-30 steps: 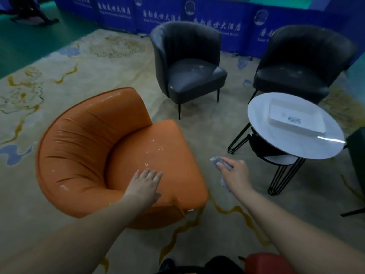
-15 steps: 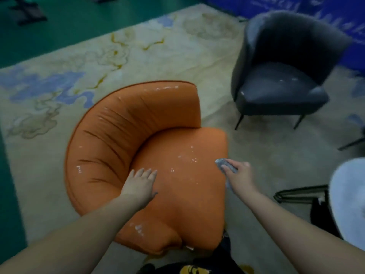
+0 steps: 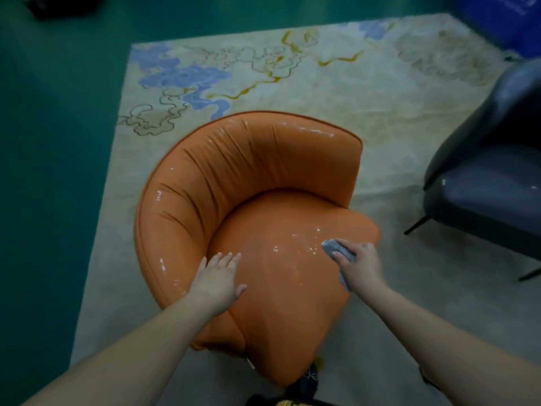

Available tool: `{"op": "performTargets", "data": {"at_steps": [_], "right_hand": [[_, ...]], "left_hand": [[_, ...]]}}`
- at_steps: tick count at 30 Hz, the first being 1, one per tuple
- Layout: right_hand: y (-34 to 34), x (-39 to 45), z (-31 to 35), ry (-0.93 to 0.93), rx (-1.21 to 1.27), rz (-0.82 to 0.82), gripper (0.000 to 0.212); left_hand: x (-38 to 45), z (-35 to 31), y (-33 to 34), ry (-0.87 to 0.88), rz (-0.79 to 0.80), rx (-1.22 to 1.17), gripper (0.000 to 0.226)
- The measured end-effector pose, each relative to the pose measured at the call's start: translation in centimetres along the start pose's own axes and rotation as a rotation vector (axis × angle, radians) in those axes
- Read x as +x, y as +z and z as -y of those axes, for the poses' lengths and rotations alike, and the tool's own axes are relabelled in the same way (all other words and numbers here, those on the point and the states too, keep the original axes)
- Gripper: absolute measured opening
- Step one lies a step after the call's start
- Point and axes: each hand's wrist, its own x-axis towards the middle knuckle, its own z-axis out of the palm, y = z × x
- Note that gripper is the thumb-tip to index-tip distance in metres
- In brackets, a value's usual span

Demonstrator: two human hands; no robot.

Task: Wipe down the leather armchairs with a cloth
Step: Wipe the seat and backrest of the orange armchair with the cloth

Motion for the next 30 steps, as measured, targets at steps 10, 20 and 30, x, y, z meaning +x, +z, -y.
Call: {"op": "performTargets", "data": {"at_steps": [10,20,30], "right_hand": [[-0.3,1.1,-1.0,-0.027,-0.025,-0.045,0.036],[-2.6,12.4,-0.4,-0.229,-0.043,0.174,0.036],[-7.5,22.7,0.5,-0.419,-0.123,0.383,0.037]], "left_hand": [[-1.9,-2.0,2.5,0.009,0.006,-0.041,0.077],[3.6,-7.9,-0.2,-0.306,-0.095,-0.138,0.084],[6.0,-16.7,-2.2,-0.635,-0.118,-0.303,0.078]]}}
